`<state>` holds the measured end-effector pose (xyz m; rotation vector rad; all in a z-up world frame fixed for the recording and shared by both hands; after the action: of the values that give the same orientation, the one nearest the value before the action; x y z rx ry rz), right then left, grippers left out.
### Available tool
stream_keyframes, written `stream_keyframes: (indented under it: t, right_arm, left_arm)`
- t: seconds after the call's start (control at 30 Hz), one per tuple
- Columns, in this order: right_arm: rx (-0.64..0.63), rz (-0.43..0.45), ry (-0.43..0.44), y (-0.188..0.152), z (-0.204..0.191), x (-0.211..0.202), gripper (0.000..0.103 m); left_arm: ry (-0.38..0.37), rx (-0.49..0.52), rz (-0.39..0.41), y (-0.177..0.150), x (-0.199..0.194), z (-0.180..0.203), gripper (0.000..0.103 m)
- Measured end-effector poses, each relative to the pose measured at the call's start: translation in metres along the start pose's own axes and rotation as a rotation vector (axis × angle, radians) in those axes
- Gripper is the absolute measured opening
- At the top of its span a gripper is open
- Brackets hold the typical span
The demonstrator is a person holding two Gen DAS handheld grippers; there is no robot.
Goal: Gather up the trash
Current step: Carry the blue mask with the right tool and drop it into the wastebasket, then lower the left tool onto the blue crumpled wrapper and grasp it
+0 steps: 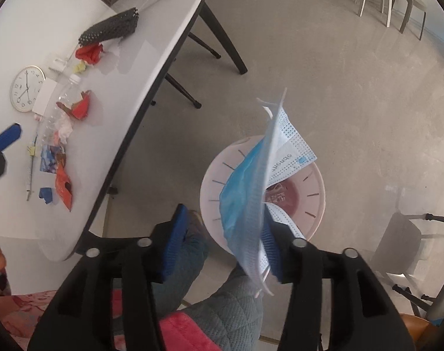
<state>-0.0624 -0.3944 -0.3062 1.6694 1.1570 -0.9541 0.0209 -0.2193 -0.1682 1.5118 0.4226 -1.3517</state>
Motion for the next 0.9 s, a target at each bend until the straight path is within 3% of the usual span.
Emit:
stream_keyframes:
  t: [0.2, 0.3, 0.43, 0.67, 0.9]
  right_arm:
    - [0.007, -0.043, -0.017, 0.003, -0.018, 0.02, 0.087]
    - [0.006, -0.062, -0.013, 0.007, -0.028, 0.028, 0.089]
    - [-0.015, -0.112, -0.078, 0.011, -0.038, 0.038, 0.089]
    - [0.002, -0.12, -0.139, 0.015, -0.042, 0.037, 0.089]
    - [-0.113, -0.004, -0.197, 0.038, -0.082, 0.001, 0.091]
  left_arm:
    - [0.075, -0.102, 0.024, -0.006, -0.032, -0.063, 0.092]
    - [0.107, -0.152, 0.027, -0.014, -0.043, -0.096, 0.092]
    - [0.139, -0.203, 0.052, -0.025, -0.061, -0.131, 0.092]
    - [0.172, -0.267, 0.077, -0.033, -0.077, -0.17, 0.092]
    - [0.197, -0.294, 0.096, -0.045, -0.091, -0.2, 0.092]
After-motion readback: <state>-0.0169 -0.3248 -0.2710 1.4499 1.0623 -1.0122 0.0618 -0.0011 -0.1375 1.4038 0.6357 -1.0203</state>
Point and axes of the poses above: each gripper's, at about its wrist camera, not at the fingertips, and x roughly the way its jaws point, z to its right, y to its top, the point moved 4 cm from there along x, roughly the way its jaws point, and after that the axes turned 6 degrees about -x, right-handed, at the moved point
